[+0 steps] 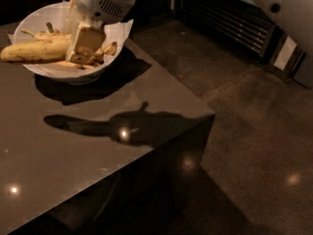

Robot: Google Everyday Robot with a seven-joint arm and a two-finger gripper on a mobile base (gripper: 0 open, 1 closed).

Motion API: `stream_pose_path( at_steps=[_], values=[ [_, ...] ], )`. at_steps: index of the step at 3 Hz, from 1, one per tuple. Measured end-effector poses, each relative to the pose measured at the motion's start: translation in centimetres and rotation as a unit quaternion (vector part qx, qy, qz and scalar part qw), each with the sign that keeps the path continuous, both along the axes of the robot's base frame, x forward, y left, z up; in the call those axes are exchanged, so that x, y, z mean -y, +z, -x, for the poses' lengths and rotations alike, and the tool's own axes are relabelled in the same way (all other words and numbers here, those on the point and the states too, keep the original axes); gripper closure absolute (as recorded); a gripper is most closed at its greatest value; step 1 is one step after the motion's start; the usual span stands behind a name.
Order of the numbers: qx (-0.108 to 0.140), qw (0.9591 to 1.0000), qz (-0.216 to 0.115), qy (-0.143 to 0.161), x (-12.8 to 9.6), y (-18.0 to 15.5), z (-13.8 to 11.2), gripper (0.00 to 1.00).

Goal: Pick banana from white bowl

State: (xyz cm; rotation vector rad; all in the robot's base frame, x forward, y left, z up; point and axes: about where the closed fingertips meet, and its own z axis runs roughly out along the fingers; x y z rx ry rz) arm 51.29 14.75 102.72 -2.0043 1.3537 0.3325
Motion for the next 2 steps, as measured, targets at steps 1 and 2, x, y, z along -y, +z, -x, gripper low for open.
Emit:
stream_pose_path(
  at_steps=[1, 2],
  values=[
    [-0.003, 1.0000, 0.004, 0.001, -0.05, -0.53, 0.28, 1.00],
    [-0.002, 1.0000, 0.004, 0.001, -0.05, -0.51, 0.28, 1.00]
  ],
)
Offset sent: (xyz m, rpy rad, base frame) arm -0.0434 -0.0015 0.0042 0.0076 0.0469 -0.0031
